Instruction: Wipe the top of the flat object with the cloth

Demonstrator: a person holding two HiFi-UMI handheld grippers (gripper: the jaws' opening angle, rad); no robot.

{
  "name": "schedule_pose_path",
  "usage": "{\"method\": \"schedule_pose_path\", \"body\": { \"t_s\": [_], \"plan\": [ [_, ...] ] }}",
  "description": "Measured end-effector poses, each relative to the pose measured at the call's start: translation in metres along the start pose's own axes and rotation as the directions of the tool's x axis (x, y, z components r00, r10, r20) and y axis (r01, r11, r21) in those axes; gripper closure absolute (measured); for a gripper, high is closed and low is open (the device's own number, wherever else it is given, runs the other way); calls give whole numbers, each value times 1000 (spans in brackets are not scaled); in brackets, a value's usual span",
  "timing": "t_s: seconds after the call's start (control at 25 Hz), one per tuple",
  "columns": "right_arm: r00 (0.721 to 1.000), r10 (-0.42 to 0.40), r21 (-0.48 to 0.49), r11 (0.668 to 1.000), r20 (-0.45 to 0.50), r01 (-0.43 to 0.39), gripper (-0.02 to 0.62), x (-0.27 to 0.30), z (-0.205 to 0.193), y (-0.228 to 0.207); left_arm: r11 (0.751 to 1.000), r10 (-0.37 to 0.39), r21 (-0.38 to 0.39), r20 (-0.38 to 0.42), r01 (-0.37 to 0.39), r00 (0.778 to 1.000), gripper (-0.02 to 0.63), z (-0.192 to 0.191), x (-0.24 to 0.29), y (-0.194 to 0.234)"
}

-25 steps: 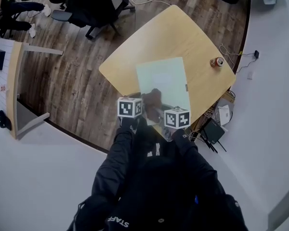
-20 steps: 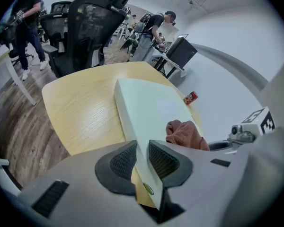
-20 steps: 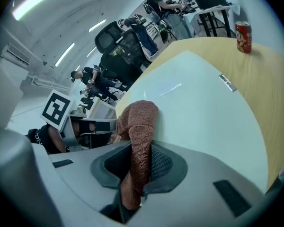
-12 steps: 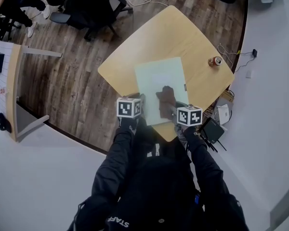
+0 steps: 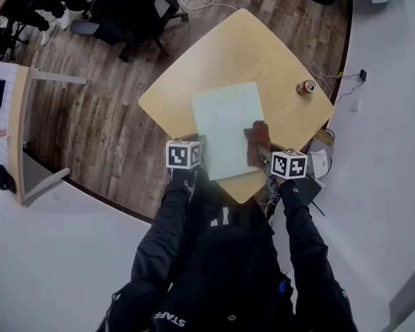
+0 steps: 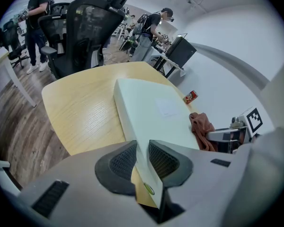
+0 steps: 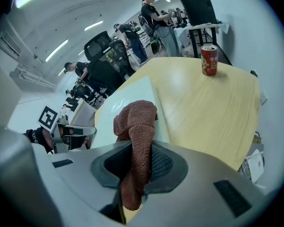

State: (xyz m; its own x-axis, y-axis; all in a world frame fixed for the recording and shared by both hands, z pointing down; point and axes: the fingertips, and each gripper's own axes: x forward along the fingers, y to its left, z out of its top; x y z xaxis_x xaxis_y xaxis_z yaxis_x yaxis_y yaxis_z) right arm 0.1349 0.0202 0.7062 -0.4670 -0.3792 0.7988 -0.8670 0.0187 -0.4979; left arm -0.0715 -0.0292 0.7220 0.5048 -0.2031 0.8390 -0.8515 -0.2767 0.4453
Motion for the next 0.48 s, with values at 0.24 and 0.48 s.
{"method": "schedule_pose_path", "body": {
  "t_s": [0.24, 0.48],
  "plan": [
    [999, -1, 15, 1000, 32, 1, 505, -25, 12, 4, 1000, 0, 0, 2, 0, 1000, 509, -1, 0, 0],
    [984, 158, -3, 987, 87, -158, 505, -42, 19, 75, 1000, 0, 1, 8, 0, 1000, 509, -1, -1, -1]
  ]
}}
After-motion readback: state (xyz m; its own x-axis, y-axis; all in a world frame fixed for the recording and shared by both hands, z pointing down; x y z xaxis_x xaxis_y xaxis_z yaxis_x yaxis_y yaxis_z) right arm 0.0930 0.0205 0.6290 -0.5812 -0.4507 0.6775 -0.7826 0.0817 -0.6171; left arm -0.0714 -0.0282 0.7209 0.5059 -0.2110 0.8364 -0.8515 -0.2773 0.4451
